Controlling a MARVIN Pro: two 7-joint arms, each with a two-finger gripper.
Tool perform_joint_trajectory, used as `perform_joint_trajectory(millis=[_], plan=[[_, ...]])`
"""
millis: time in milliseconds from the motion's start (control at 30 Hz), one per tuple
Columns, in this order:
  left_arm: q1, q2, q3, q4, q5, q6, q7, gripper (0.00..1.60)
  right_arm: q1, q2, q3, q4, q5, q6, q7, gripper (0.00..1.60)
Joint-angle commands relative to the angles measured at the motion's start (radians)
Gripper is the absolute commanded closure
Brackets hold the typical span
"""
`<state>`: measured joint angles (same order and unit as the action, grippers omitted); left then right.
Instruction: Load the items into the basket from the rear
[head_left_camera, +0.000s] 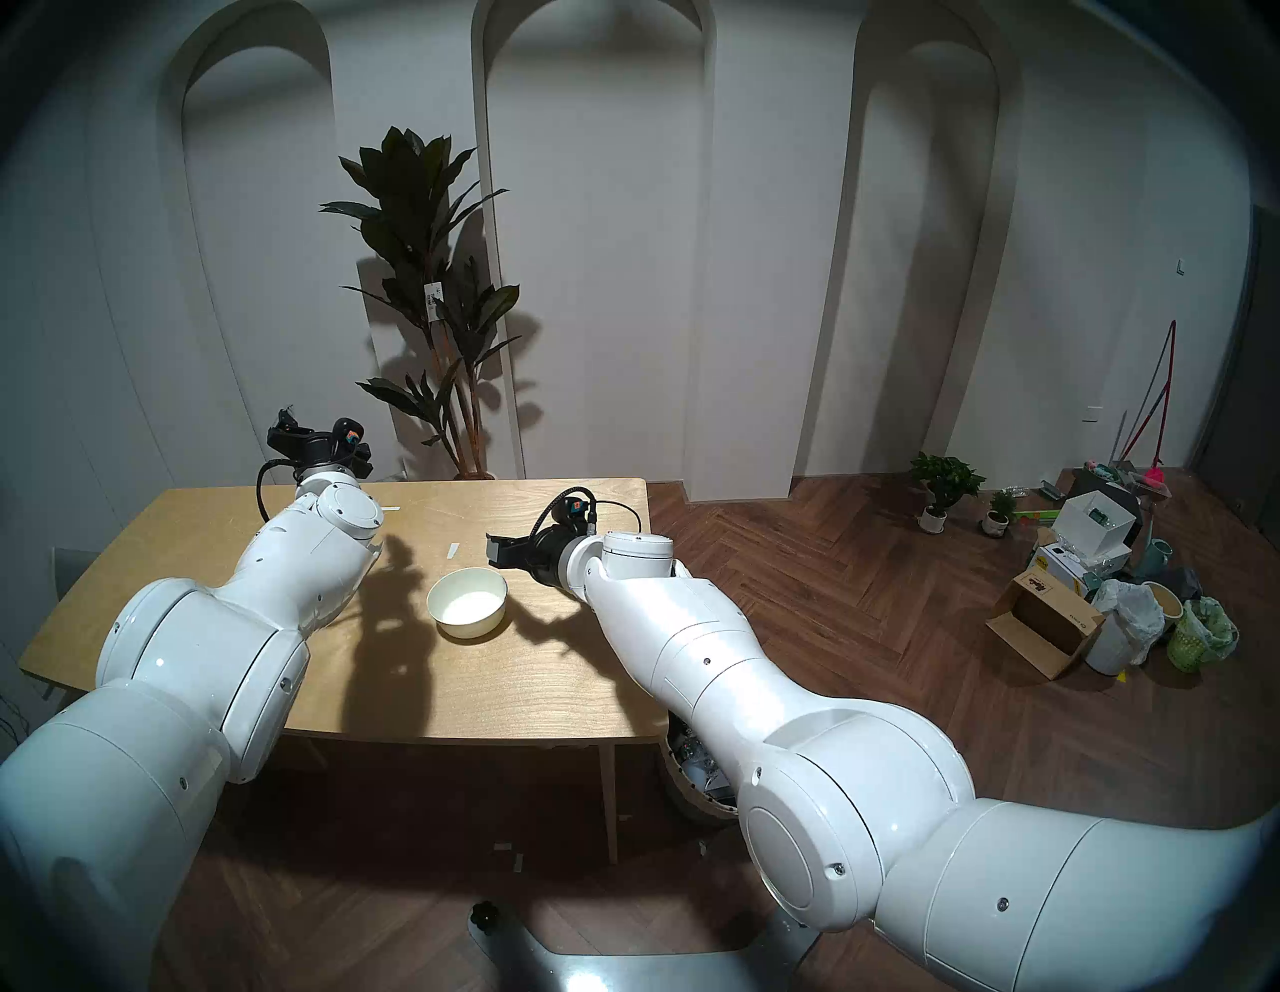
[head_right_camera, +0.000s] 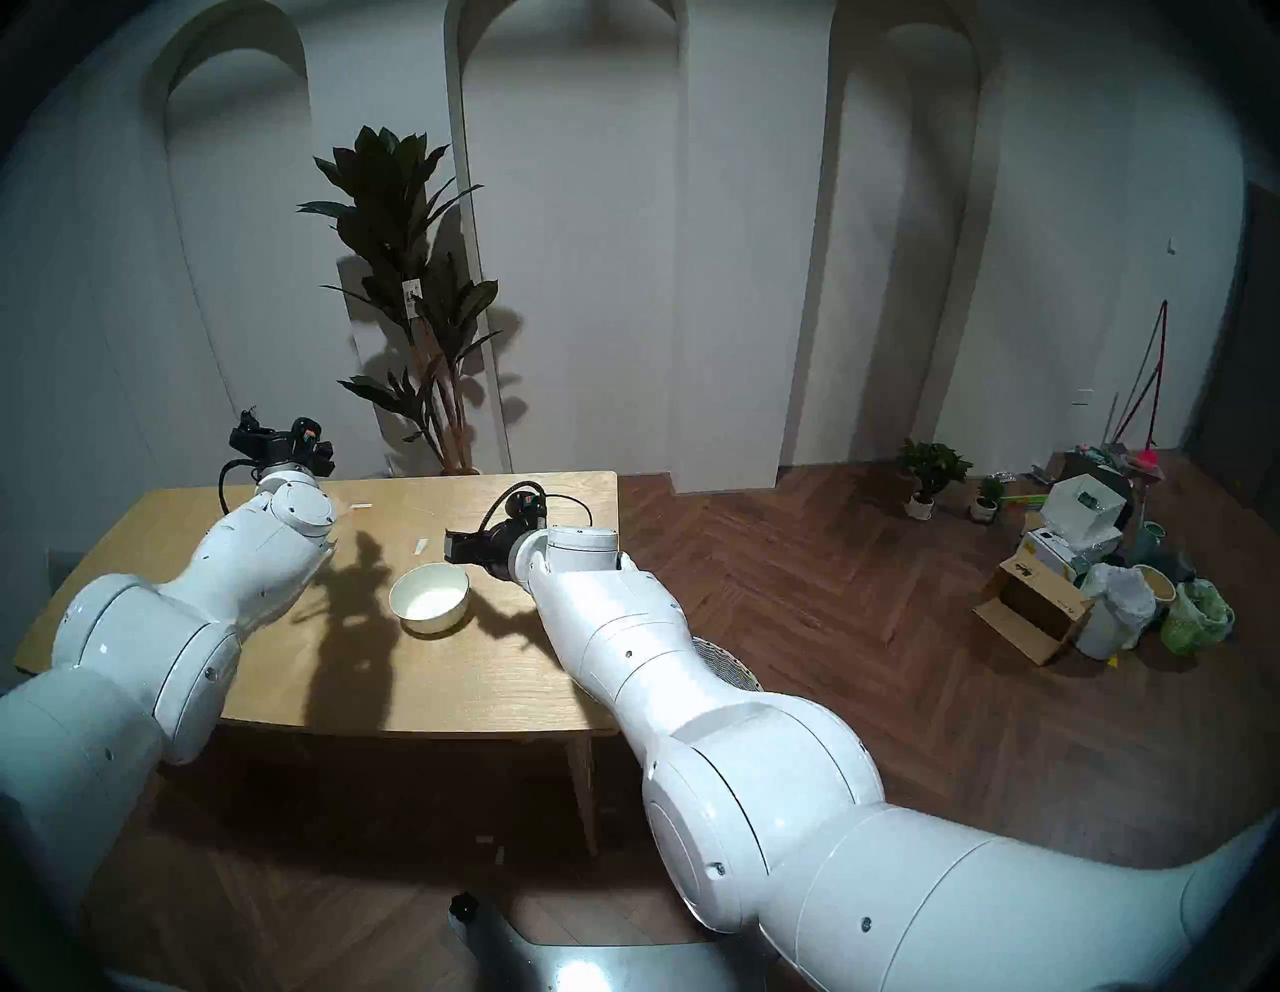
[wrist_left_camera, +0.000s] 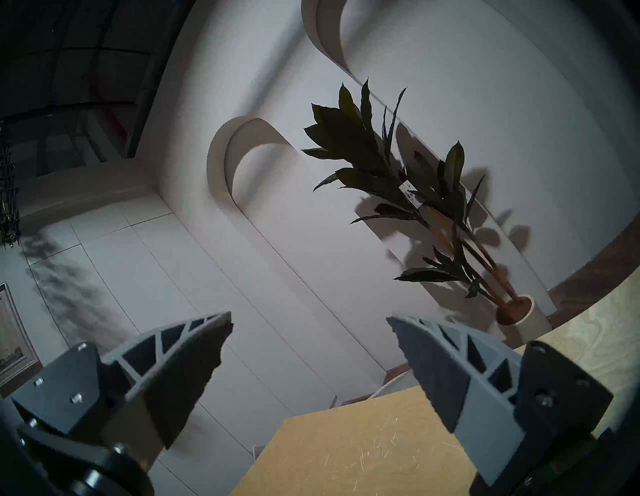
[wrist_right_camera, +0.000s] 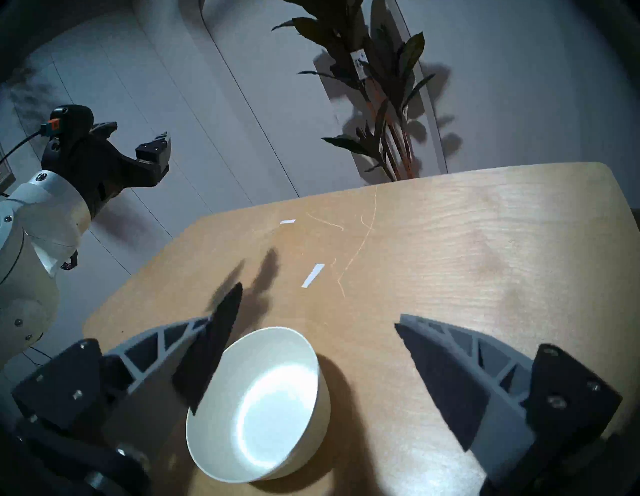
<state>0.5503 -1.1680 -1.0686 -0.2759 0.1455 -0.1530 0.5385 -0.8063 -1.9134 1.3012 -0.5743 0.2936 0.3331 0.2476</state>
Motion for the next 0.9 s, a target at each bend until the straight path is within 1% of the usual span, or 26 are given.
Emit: perform_joint_trajectory(millis=[0,467,867], plan=[[-0.021,0.022,-0.002,-0.017,0.0,-0.01,-0.018,0.0,0.023,-0.061,-0.012,-0.019,-0.001,0.05,-0.039,0.0],[-0.008,0.029,0.007,-0.024,-0.001,-0.022,-0.085,0.0,0.043,-0.09,-0.026,-0.021,0.002,0.176,-0.15,0.0],[0.001,0.033,0.013,-0.035,-0.002,-0.034,-0.143,0.0,0.059,-0.094,-0.031,-0.019,0.006,0.288,-0.247,0.0]])
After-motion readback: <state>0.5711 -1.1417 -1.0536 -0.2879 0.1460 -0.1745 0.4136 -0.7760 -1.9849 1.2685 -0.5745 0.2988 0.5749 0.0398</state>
